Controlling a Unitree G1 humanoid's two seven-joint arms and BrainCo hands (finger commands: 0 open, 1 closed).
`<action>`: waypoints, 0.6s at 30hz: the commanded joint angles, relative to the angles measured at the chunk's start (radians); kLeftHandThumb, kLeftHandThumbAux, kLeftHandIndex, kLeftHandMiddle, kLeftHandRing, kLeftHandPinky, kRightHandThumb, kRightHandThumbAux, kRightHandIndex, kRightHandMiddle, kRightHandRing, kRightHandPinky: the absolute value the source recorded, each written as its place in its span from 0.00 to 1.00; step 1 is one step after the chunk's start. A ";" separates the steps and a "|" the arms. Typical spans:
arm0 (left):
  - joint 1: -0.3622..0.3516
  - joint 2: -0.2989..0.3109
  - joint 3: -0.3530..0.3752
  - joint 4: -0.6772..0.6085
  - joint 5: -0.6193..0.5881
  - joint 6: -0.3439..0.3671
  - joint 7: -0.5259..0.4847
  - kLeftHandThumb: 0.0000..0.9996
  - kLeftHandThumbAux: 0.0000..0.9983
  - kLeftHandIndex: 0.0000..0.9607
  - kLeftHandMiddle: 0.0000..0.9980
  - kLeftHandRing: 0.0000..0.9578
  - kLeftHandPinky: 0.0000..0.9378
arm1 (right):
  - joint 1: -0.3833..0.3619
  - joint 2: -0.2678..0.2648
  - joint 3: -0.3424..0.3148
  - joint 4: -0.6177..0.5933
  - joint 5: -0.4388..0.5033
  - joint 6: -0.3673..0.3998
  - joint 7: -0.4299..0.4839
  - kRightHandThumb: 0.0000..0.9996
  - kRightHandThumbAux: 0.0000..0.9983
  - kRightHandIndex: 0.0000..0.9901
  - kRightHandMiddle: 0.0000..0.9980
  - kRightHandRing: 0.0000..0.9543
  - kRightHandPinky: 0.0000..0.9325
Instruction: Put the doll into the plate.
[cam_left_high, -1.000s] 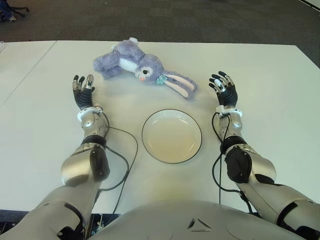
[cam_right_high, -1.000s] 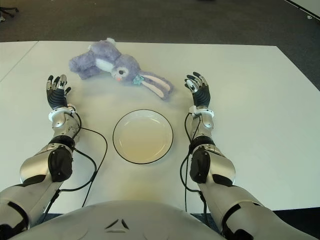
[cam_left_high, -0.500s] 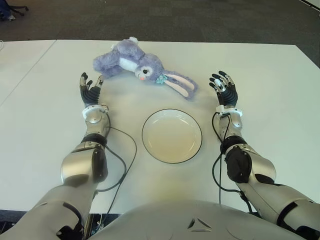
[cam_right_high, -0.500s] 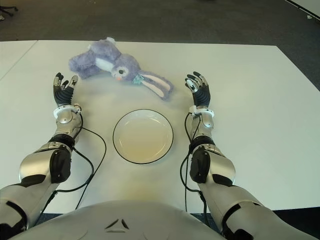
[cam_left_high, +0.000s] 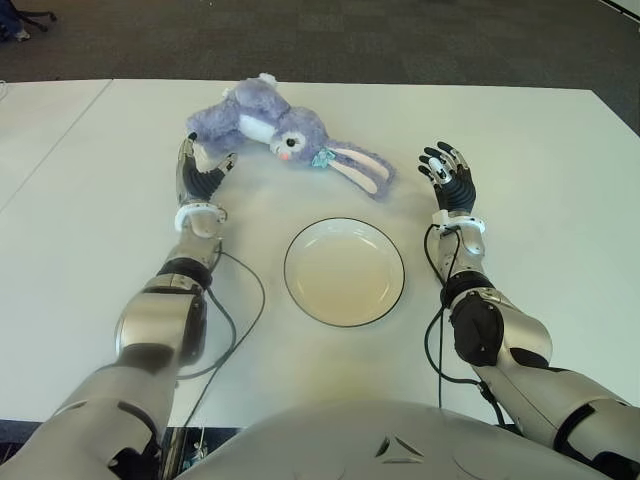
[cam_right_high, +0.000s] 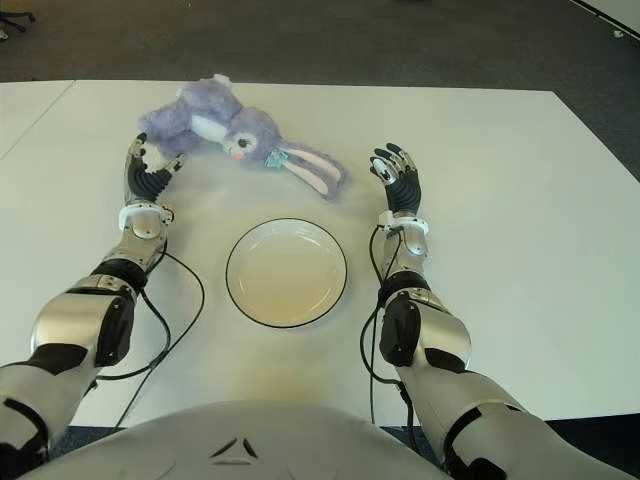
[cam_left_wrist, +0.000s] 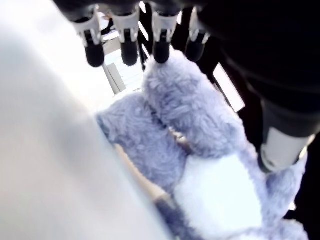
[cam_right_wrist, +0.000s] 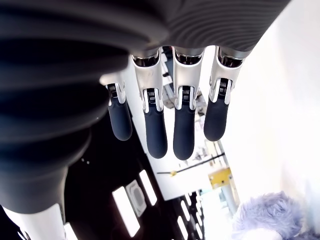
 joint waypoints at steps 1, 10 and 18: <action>-0.111 0.080 -0.127 0.041 0.136 0.089 0.010 0.06 0.53 0.00 0.01 0.10 0.19 | 0.212 0.067 -0.020 0.138 0.025 0.160 -0.037 0.05 0.74 0.24 0.32 0.33 0.30; -0.154 0.129 -0.210 0.044 0.208 0.114 0.021 0.13 0.50 0.00 0.00 0.01 0.06 | 0.212 0.071 -0.030 0.138 0.037 0.160 -0.022 0.05 0.74 0.23 0.32 0.32 0.28; -0.162 0.161 -0.273 0.041 0.254 0.112 0.063 0.16 0.49 0.00 0.00 0.00 0.06 | 0.211 0.075 -0.030 0.138 0.037 0.158 -0.027 0.05 0.75 0.24 0.32 0.32 0.28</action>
